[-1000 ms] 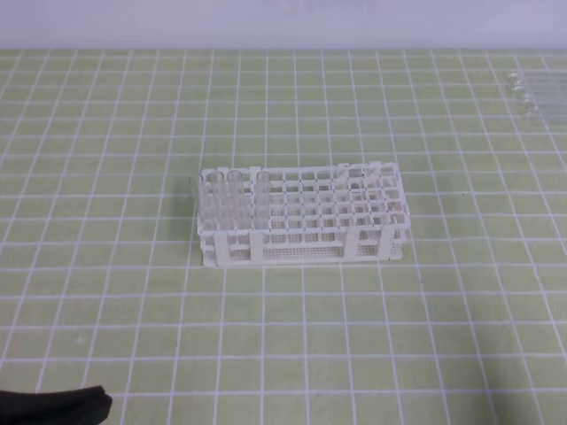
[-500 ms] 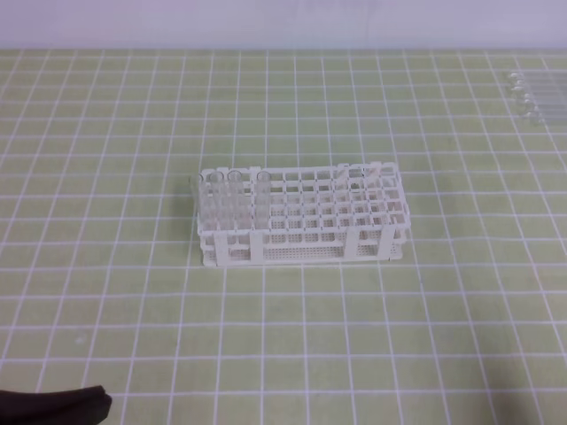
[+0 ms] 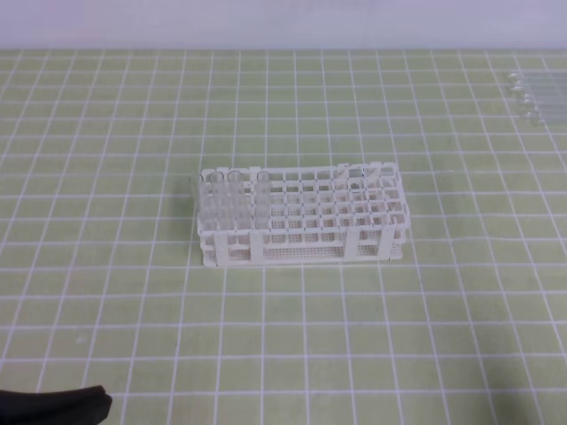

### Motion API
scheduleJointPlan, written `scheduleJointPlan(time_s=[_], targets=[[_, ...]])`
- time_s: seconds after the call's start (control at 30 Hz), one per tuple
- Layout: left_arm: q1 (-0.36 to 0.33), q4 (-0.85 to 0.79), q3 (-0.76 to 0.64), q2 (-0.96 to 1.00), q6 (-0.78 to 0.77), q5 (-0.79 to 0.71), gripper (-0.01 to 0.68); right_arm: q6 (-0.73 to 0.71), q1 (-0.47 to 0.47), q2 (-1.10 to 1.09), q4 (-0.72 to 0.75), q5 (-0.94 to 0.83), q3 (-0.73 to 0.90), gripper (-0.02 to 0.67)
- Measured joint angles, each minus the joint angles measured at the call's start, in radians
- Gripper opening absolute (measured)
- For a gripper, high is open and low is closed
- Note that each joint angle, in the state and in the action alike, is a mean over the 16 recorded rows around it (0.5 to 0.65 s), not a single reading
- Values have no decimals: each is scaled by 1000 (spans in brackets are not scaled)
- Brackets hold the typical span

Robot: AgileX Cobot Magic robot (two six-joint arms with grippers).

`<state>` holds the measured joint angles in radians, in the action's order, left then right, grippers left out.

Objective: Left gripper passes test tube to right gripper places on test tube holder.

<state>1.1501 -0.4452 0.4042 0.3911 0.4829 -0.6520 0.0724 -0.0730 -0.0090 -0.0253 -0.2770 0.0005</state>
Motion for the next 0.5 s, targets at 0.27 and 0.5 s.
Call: scheduleJointPlan(time_s=[0.27,0.5], targets=[[0,-2,-1,1,0,2,-2,0,0,0,0,0,0,-18],[-27,-1,-1,-4,-6,38,-2,0,0,0,0,0,0,-18]])
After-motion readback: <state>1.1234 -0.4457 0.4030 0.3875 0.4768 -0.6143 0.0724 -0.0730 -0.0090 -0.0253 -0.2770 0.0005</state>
